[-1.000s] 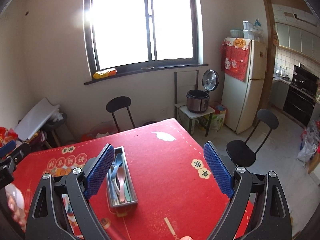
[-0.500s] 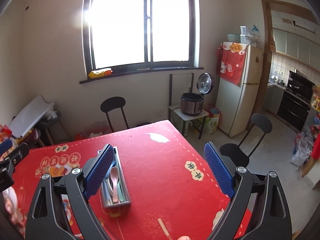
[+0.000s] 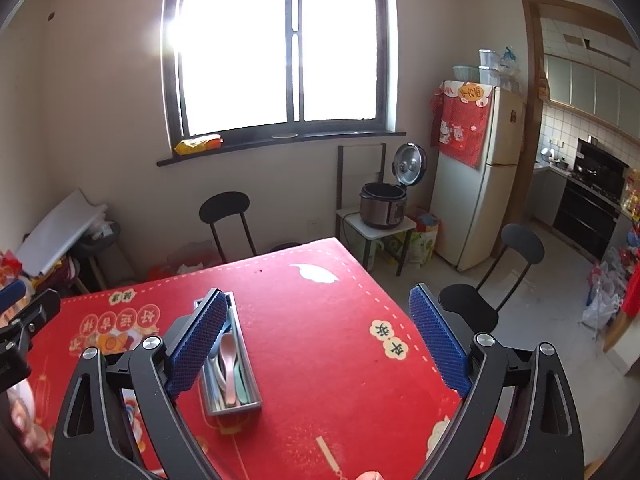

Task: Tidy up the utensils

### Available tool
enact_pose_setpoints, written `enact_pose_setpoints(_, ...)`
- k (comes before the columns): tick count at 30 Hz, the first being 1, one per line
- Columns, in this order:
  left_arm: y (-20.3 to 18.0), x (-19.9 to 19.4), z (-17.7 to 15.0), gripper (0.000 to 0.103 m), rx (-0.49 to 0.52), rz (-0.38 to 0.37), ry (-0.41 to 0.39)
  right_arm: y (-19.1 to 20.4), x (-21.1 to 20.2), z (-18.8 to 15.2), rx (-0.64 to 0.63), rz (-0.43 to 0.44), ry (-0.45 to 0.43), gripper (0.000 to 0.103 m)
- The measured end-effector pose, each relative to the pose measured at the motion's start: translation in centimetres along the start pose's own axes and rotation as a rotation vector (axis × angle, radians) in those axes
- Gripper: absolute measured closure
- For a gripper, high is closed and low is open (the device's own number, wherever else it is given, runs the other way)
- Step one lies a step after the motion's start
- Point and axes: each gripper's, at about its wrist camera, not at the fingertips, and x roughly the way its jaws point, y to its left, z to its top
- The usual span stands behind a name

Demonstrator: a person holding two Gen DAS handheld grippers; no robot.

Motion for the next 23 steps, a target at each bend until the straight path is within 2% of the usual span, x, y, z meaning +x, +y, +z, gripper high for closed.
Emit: enact_pose_setpoints(23, -0.3, 0.65, -0.45, 0.006, 0.007, 0.01, 0.011, -0.16, 0.28, -0.35, 0.018, -0.022, 0.011, 0.014)
